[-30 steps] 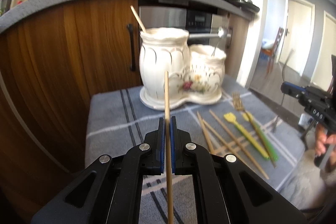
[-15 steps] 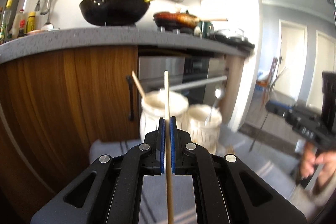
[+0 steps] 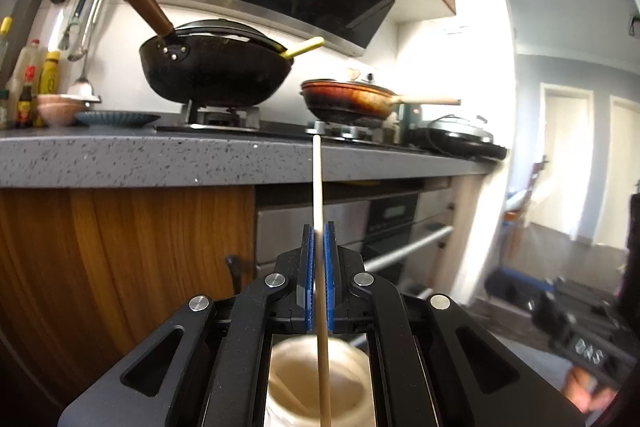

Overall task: Organize utensils
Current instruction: 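Carry the chopstick and fork up to the ceramic holder with both tools, then release the chopstick into the tall cup while the right tool releases the fork into the short cup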

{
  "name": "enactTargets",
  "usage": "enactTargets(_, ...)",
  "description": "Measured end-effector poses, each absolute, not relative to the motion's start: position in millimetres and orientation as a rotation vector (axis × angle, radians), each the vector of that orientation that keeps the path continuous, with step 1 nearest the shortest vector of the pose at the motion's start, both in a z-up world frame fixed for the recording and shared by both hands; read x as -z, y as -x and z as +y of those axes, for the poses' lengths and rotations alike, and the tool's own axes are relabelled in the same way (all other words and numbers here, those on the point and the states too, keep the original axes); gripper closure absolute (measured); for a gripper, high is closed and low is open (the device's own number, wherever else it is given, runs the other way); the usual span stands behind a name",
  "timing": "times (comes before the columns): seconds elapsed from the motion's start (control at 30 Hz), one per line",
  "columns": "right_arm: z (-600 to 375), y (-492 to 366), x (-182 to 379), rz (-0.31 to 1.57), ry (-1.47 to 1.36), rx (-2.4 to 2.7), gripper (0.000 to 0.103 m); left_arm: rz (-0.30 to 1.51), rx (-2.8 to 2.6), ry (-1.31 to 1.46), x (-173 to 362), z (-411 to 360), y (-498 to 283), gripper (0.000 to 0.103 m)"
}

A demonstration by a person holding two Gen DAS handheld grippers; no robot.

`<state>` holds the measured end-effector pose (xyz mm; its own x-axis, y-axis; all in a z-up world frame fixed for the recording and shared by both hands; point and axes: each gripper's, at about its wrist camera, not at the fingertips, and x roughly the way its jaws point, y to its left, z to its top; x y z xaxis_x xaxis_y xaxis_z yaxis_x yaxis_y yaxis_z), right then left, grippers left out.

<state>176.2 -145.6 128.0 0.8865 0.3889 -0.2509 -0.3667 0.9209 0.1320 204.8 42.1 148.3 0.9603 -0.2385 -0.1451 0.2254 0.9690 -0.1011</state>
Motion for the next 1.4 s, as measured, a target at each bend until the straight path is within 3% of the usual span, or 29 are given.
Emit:
enactTargets(0.23, -144.5, -193.8, -98.1, 0.366, -0.077, -0.406, 0.098, 0.162, 0.211, 0.076, -133.6, 40.1, -232.9, 0.098)
enactTargets(0.73, -124.9, -213.1, -59.0, 0.544, -0.034, -0.414, 0.098, 0.288, 0.295, -0.067, -83.4, 40.0, -185.1, 0.097)
enactTargets(0.77, -123.0, -213.0, -58.4, 0.543, -0.026, -0.408, 0.098, 0.297, 0.293, -0.075, -83.1, 39.3, -185.4, 0.096)
enactTargets(0.83, -119.8, -213.0, -57.8, 0.54, -0.012, -0.397, 0.098, 0.312, 0.298, -0.082, -83.6, 38.5, -187.3, 0.083)
enactTargets(0.97, -115.5, -213.6, -58.0, 0.522, 0.022, -0.368, 0.098, 0.307, 0.293, -0.096, -86.6, 37.0, -186.2, 0.081)
enactTargets(1.1, -117.2, -211.1, -63.0, 0.498, 0.025, -0.361, 0.096, 0.289, 0.284, -0.087, -91.4, 39.4, -180.8, 0.071)
enactTargets(1.2, -120.4, -205.2, -70.4, 0.48, 0.015, -0.369, 0.08, 0.292, 0.279, -0.081, -95.4, 43.2, -176.7, 0.069)
enactTargets(1.27, -123.9, -197.2, -77.0, 0.46, 0.011, -0.37, 0.077, 0.295, 0.266, -0.08, -97.6, 46.5, -171.5, 0.065)
enactTargets(1.4, -138.8, -174.4, -88.7, 0.426, -0.015, -0.363, 0.049, 0.294, 0.245, -0.065, -101.7, 55.6, -155.5, 0.041)
